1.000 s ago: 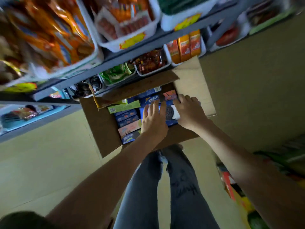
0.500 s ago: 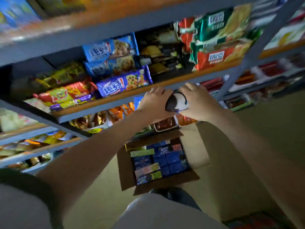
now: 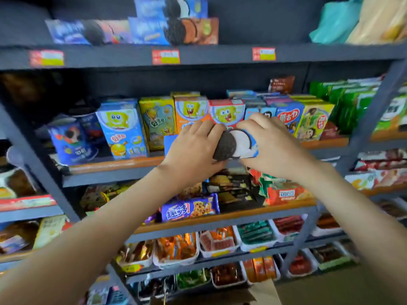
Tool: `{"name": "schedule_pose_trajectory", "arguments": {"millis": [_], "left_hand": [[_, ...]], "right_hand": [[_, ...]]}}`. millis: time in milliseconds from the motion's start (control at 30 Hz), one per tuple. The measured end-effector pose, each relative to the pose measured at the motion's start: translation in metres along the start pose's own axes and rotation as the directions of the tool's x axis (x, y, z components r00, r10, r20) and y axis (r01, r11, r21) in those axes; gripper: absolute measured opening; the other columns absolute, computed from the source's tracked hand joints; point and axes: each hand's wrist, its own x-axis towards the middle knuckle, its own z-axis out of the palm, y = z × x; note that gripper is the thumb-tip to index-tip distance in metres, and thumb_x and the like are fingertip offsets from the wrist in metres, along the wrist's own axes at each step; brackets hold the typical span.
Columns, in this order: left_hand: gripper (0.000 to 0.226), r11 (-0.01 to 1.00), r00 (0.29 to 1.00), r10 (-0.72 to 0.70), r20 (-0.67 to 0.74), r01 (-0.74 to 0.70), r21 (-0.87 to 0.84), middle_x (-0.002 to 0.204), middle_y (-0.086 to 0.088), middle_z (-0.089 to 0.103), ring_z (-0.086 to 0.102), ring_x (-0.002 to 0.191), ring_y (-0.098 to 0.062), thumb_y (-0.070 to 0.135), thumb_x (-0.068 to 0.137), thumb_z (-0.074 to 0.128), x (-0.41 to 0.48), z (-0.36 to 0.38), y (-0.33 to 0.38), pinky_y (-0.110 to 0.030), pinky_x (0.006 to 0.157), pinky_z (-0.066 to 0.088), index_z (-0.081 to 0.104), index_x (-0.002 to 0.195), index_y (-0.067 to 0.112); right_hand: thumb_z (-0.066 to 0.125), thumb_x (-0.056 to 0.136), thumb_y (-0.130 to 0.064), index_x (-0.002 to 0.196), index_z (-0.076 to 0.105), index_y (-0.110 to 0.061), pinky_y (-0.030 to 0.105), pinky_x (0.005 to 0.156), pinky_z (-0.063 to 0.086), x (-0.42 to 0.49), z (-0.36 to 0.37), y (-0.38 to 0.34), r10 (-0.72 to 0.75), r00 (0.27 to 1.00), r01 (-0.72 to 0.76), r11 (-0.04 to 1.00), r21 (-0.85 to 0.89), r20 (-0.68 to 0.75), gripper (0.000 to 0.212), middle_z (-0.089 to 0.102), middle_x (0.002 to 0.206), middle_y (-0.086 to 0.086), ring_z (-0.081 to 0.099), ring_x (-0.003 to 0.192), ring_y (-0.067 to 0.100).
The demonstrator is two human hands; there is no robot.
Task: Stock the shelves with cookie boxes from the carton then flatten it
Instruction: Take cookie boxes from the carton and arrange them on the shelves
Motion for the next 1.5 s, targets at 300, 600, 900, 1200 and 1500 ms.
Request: {"name": "schedule_pose_trajectory", "arguments": {"millis": [300,600,900,1200,1500], "left_hand": [[0.055,0.964,0.982,0.045,-0.185,0.006,0.265,0.092,-0.012,0.059,0.057,0.081,-0.034,0.044,0.064,0.068,0.060,-0.087,-0.050,-0.036,0.066,0.045,0.060,0.105,0.008],[0.065,0.921,0.943,0.042,-0.332,0.092,0.378,0.097,-0.009,0.062,0.059,0.083,-0.032,0.039,0.056,0.082,0.114,-0.115,-0.105,-0.037,0.076,0.038,0.062,0.111,0.012],[0.079,0.877,0.901,-0.164,-0.403,0.320,0.360,0.107,-0.013,0.058,0.059,0.089,-0.034,0.054,0.055,0.070,0.185,-0.088,-0.157,-0.041,0.079,0.045,0.049,0.117,0.009],[0.037,0.884,0.888,-0.443,0.120,0.411,0.224,0.123,-0.014,0.052,0.048,0.117,-0.033,0.016,0.094,0.037,0.243,-0.040,-0.213,-0.040,0.094,0.043,0.051,0.128,0.015],[0.041,0.853,0.794,-0.520,0.314,0.505,0.133,0.128,-0.013,0.054,0.052,0.115,-0.032,0.008,0.090,0.036,0.271,-0.014,-0.252,-0.036,0.096,0.044,0.055,0.124,0.019]], "right_hand": [[0.068,0.065,-0.048,0.120,0.058,-0.012,0.033,0.091,0.029,0.086,-0.057,-0.002,-0.159,0.955,0.138,0.986,-0.098,-0.252,0.067,0.058,0.110,0.005,0.050,0.103,0.022],[0.064,0.087,-0.032,0.118,0.057,-0.017,0.032,0.099,0.042,0.159,-0.090,0.027,0.423,0.893,-0.322,0.361,0.875,0.154,0.035,0.067,0.106,-0.010,0.060,0.108,0.011],[0.066,0.087,-0.015,0.107,0.065,-0.002,0.032,0.093,0.050,0.265,-0.060,0.079,0.503,0.833,-0.349,0.157,0.924,0.230,0.024,0.071,0.101,0.009,0.067,0.089,0.018],[0.074,0.080,-0.021,0.118,0.054,-0.004,0.035,0.094,0.046,0.363,0.031,0.153,0.600,0.720,-0.577,0.237,0.781,0.350,0.046,0.064,0.117,0.013,0.061,0.107,0.028],[0.066,0.087,-0.016,0.113,0.059,-0.002,0.028,0.079,0.044,0.374,0.064,0.168,0.621,0.719,-0.633,0.400,0.663,0.311,0.031,0.063,0.112,0.013,0.059,0.100,0.025]]}}
